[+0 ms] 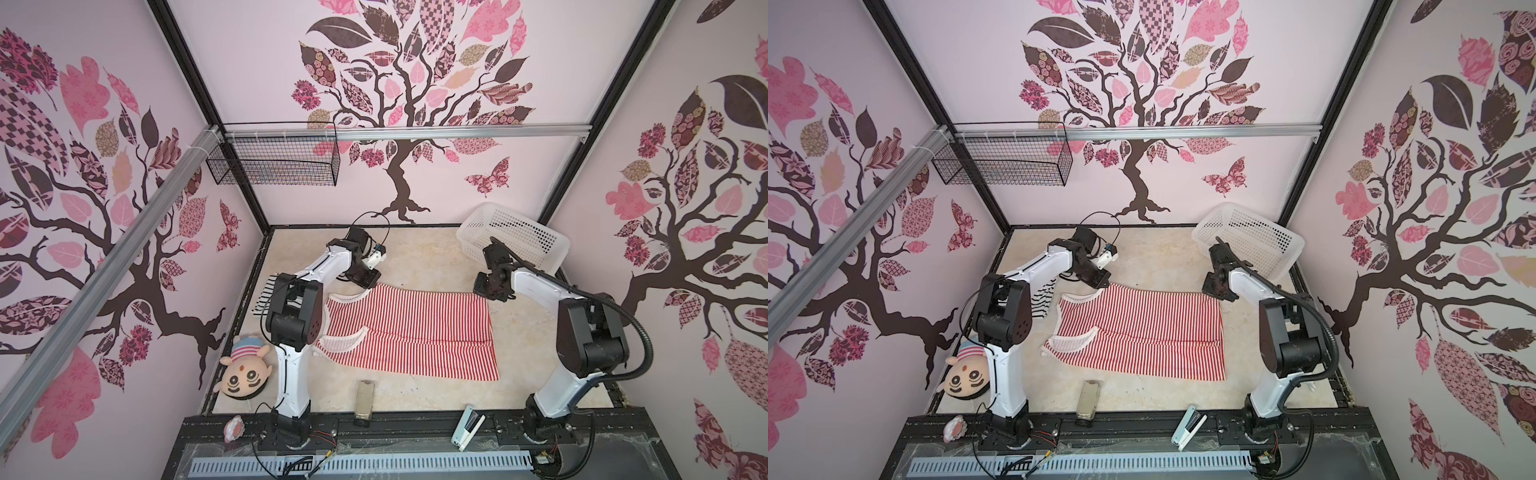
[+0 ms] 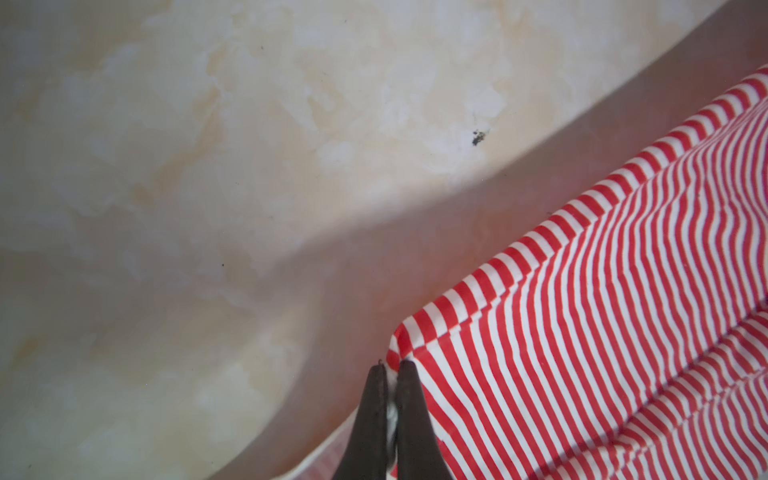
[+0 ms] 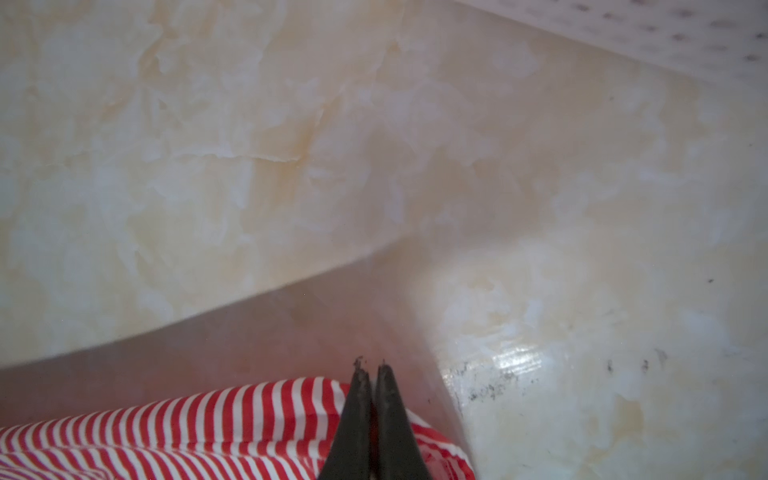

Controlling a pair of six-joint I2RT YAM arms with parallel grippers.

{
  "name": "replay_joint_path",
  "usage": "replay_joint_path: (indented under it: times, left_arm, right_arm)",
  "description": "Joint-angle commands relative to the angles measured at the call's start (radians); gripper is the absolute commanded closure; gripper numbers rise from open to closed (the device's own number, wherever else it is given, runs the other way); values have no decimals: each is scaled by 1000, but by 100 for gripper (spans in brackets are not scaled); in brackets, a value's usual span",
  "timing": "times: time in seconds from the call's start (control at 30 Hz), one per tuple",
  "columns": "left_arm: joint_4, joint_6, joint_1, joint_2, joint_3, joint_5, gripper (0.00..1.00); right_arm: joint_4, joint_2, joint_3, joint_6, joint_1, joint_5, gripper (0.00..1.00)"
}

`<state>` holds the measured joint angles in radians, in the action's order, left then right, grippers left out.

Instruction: Fold and stack the tank tops

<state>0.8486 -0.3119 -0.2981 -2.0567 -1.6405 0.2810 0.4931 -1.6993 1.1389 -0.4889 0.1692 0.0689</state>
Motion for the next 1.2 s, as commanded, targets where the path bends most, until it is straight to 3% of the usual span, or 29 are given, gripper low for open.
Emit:
replay_joint_path:
  times: [0.0,0.33,1.17]
  left_arm:
    - [-4,-11,1,40,37,26,100]
    - [0,-36,-7,142,157,38,100]
    - [-60,-54,-39,292,494,49,100]
  right_arm:
    - [12,75,-35,13,5,-12,100]
    - [30,256,-162,13,9,2,100]
    - [18,480,-457,-70,45,-78,98]
